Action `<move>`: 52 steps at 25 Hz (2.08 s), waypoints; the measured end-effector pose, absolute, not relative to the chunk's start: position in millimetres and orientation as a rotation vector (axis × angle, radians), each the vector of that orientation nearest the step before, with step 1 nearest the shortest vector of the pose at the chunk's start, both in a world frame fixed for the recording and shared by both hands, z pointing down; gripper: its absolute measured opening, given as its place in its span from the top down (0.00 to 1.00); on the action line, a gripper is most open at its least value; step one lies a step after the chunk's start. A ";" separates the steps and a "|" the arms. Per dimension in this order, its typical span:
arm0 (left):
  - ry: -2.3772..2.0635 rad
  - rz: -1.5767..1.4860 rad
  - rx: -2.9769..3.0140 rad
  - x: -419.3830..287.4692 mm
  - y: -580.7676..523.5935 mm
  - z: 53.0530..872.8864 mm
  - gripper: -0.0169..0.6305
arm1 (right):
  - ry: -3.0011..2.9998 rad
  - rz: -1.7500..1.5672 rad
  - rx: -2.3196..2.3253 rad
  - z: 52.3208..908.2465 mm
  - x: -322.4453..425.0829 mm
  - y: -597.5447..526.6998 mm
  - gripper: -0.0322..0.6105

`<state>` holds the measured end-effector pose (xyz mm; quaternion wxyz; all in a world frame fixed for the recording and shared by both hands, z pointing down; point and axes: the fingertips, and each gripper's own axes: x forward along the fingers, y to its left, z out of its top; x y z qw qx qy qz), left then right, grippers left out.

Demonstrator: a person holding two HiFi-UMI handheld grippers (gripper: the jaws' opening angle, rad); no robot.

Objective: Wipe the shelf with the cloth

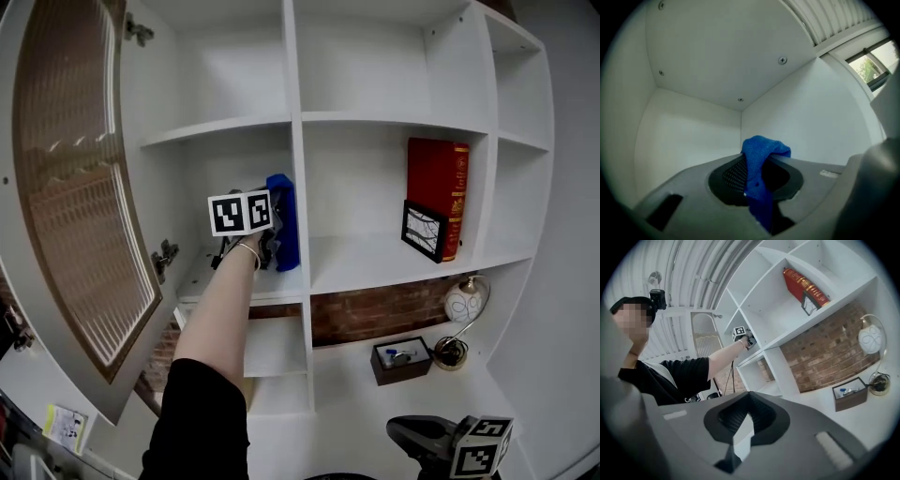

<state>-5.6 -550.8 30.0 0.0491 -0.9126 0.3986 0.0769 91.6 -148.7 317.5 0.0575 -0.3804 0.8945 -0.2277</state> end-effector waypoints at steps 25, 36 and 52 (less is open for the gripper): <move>0.657 0.193 -2.835 9.0 -486.7 47.0 0.89 | 2.701 -0.592 -0.953 297.8 104.3 -165.5 0.94; 0.401 0.133 -2.822 5.8 -429.0 58.1 0.89 | 2.698 -0.618 -0.855 289.1 92.5 -163.4 0.94; 0.998 0.139 -2.884 -29.4 -517.6 46.3 0.88 | 2.683 -0.625 -0.839 292.4 93.0 -157.8 0.94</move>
